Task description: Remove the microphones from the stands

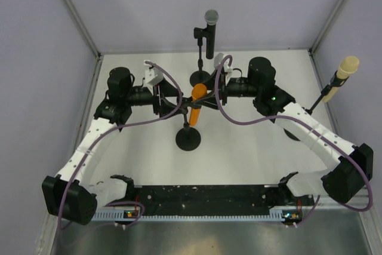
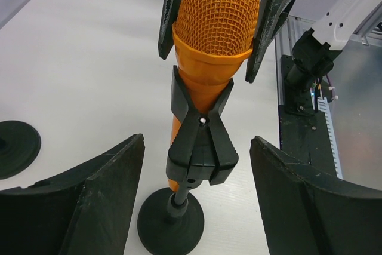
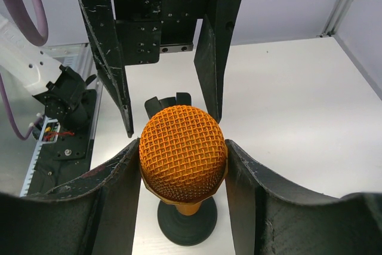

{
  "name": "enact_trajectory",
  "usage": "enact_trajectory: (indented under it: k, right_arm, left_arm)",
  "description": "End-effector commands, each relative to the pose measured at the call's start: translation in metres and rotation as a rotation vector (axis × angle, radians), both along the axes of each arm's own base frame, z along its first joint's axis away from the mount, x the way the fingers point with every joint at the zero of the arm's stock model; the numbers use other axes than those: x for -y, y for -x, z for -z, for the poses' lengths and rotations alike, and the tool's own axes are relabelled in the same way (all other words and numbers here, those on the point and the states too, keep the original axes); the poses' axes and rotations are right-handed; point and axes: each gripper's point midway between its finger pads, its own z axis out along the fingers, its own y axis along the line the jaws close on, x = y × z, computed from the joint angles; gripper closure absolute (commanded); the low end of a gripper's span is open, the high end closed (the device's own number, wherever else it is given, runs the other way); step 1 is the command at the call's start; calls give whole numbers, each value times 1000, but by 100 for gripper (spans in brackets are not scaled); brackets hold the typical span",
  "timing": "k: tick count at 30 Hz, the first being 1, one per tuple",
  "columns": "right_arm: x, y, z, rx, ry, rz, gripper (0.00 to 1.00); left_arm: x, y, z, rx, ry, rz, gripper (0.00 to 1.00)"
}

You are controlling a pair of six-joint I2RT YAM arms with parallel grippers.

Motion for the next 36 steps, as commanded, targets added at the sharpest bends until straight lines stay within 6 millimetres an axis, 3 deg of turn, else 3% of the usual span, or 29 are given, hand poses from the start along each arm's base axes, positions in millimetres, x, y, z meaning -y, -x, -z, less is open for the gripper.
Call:
enact_trajectory:
  k: [1, 10, 11, 13, 14, 27, 36]
  right_arm:
    - [0, 13, -20, 59, -43, -29, 61]
    - [-1, 14, -20, 58, -42, -31, 61]
    - [0, 13, -20, 58, -42, -29, 61]
    - [-1, 14, -20, 56, -43, -31, 61]
    - [-1, 14, -20, 57, -43, -31, 62]
    - [4, 10, -25, 87, -40, 11, 63]
    - [33, -14, -44, 254, 43, 229, 64]
  left_arm:
    - [4, 2, -17, 50, 21, 38, 25]
    - [3, 6, -15, 61, 19, 48, 33]
    - [3, 6, -16, 64, 20, 50, 39]
    - [3, 6, -15, 61, 18, 50, 95]
    - [3, 7, -14, 62, 14, 51, 100]
    - [0, 9, -15, 85, 8, 33, 100]
    - [0, 9, -15, 86, 8, 30, 100]
